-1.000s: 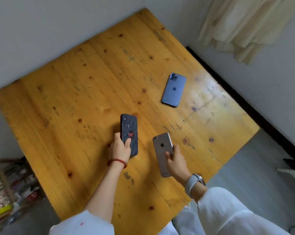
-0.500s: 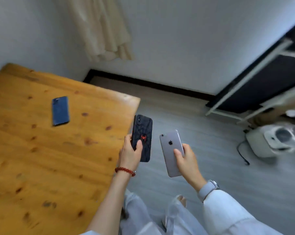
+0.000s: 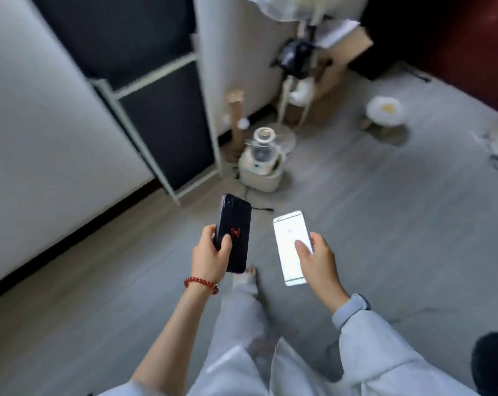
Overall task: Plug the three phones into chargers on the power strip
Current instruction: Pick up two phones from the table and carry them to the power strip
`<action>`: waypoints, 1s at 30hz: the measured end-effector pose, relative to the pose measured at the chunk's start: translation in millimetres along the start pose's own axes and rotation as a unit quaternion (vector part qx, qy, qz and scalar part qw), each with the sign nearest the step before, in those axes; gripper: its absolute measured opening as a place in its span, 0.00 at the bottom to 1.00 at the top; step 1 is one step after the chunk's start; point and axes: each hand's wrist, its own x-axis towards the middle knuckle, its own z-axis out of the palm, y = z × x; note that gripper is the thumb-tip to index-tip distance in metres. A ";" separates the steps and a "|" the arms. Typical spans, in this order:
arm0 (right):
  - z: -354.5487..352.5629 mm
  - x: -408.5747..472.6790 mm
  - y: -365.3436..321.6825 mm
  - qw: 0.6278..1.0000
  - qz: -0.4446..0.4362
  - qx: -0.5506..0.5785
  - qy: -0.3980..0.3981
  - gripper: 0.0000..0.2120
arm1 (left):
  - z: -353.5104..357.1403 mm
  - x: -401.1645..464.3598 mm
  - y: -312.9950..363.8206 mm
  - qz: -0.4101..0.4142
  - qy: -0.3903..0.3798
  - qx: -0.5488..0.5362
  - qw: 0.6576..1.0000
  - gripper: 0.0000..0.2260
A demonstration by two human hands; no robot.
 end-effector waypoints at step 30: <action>-451.9 509.8 102.5 0.881 0.241 0.189 0.360 0.05 | 608.3 320.7 489.0 0.225 -0.344 0.150 0.899 0.11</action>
